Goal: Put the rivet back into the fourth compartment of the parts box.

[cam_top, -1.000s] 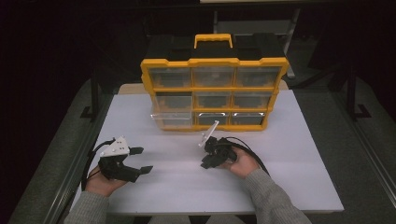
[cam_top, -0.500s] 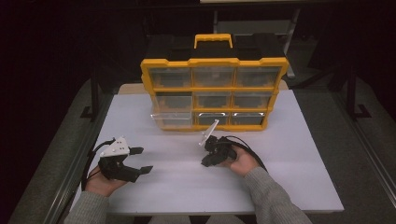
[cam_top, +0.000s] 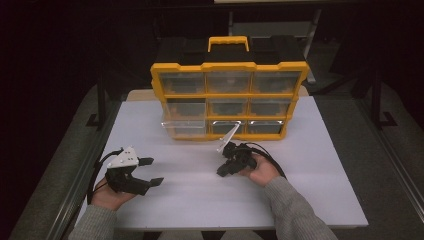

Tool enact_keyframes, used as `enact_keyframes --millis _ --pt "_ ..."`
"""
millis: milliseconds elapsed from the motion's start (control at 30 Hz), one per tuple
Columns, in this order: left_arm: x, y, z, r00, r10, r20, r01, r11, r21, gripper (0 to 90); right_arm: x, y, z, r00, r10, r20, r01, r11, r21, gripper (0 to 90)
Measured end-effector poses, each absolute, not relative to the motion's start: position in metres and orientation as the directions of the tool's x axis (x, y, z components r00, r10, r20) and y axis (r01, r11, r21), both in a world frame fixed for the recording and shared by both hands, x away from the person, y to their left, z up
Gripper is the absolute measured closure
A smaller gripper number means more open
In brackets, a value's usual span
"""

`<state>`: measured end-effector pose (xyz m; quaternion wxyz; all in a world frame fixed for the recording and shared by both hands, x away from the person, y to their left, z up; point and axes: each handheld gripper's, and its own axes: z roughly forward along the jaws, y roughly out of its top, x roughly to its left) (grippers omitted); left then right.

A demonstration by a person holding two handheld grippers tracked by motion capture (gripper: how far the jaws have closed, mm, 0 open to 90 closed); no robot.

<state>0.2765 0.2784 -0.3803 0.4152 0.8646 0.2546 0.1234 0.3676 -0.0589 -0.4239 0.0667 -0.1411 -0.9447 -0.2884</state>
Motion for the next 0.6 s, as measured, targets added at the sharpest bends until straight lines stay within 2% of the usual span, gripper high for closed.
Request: enact_keyframes --millis 600 --pt "0.277 0.279 -0.38 0.841 0.54 0.01 0.332 -0.532 0.779 23.9 0.381 -0.074 -0.389 -0.952 0.211 0.223 0.303 0.76 0.574 81.6"
